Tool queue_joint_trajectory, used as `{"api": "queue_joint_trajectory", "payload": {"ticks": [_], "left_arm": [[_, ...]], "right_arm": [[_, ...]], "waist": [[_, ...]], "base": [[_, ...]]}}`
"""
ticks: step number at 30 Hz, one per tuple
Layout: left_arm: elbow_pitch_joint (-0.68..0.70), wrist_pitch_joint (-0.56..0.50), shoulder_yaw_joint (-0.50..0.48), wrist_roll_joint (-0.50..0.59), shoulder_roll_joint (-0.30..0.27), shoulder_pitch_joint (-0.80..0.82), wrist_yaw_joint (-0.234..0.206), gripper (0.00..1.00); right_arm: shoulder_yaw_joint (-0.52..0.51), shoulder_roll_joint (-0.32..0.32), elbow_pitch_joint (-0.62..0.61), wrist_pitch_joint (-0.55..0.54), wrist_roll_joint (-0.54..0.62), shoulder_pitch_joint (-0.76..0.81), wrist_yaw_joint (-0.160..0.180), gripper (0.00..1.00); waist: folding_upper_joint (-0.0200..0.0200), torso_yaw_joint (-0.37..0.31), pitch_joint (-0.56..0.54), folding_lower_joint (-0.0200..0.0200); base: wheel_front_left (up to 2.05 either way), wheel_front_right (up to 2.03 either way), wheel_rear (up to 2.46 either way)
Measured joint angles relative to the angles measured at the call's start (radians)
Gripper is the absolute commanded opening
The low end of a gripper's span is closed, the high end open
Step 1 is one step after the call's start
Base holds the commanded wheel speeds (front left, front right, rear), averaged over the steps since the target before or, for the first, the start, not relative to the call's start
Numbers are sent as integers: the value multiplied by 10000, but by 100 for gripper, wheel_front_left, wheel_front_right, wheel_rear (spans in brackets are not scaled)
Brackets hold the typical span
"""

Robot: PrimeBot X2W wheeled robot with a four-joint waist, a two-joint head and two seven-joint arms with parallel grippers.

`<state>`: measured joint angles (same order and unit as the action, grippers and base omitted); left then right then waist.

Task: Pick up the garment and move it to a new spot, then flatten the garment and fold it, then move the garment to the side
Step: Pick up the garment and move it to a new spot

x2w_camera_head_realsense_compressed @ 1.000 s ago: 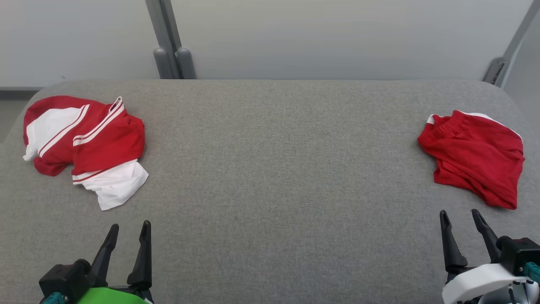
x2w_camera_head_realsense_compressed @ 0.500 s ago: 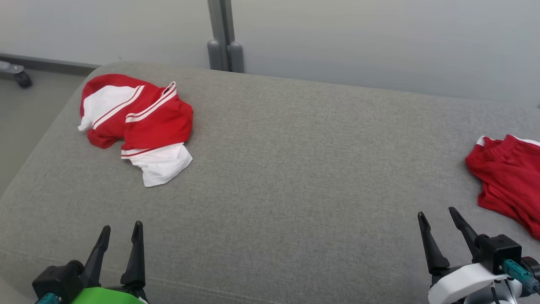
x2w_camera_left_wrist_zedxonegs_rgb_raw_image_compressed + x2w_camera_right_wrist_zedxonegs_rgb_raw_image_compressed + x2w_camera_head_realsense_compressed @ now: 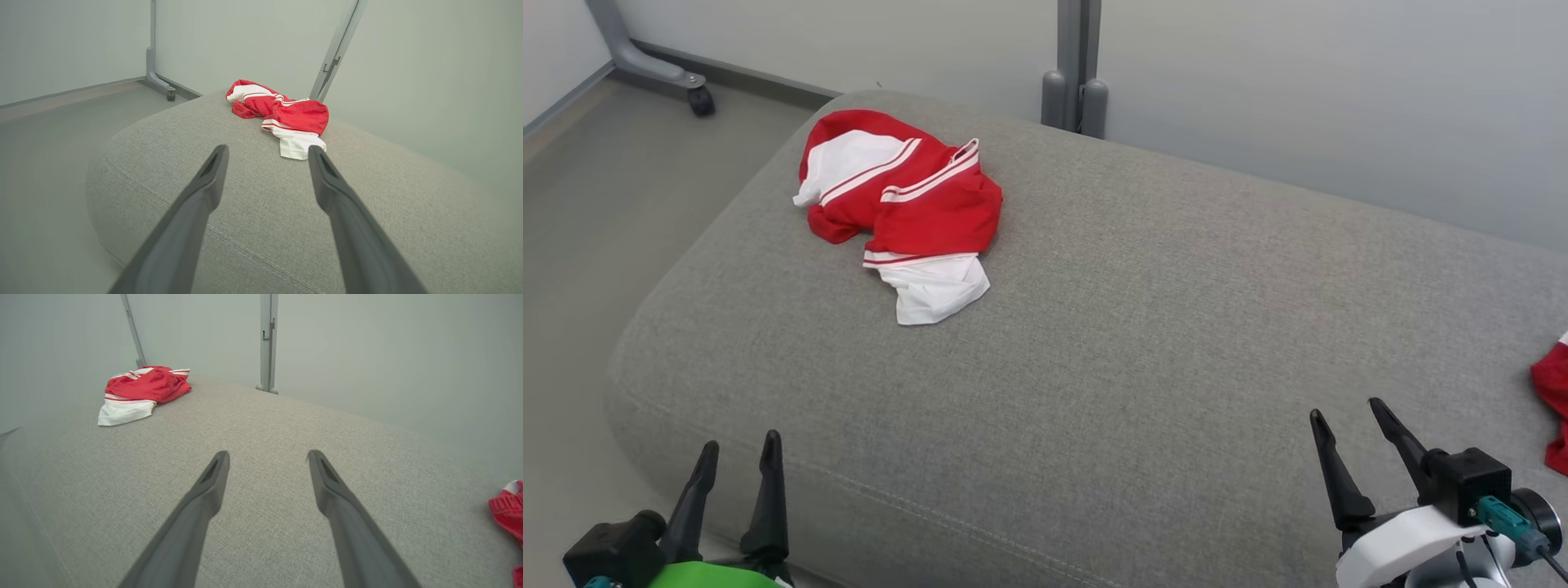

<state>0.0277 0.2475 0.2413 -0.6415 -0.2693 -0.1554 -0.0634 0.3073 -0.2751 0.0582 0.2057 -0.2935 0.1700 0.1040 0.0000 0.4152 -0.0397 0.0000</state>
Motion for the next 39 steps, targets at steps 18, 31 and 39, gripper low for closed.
{"api": "queue_joint_trajectory", "payload": {"ticks": [18, 31, 39], "left_arm": [[-414, -489, -1131, -1670, 194, 2500, 263, 100], [-2336, -1026, -2138, -2987, 194, 5400, 623, 100], [-3615, -1120, -2405, -3534, 374, 6883, 817, 100]], "right_arm": [[161, -899, -1628, -1233, 997, -1257, -71, 100], [-203, -1597, -3106, -2240, 1475, -1839, -125, 100], [-941, -1946, -3824, -2560, 1716, -1885, 29, 100]], "waist": [[0, -15, 1866, 0], [0, -798, 3492, 0], [0, -1278, 4546, 0]], "base": [[0, 0, 0], [0, 0, 0], [0, 0, 0]]}}
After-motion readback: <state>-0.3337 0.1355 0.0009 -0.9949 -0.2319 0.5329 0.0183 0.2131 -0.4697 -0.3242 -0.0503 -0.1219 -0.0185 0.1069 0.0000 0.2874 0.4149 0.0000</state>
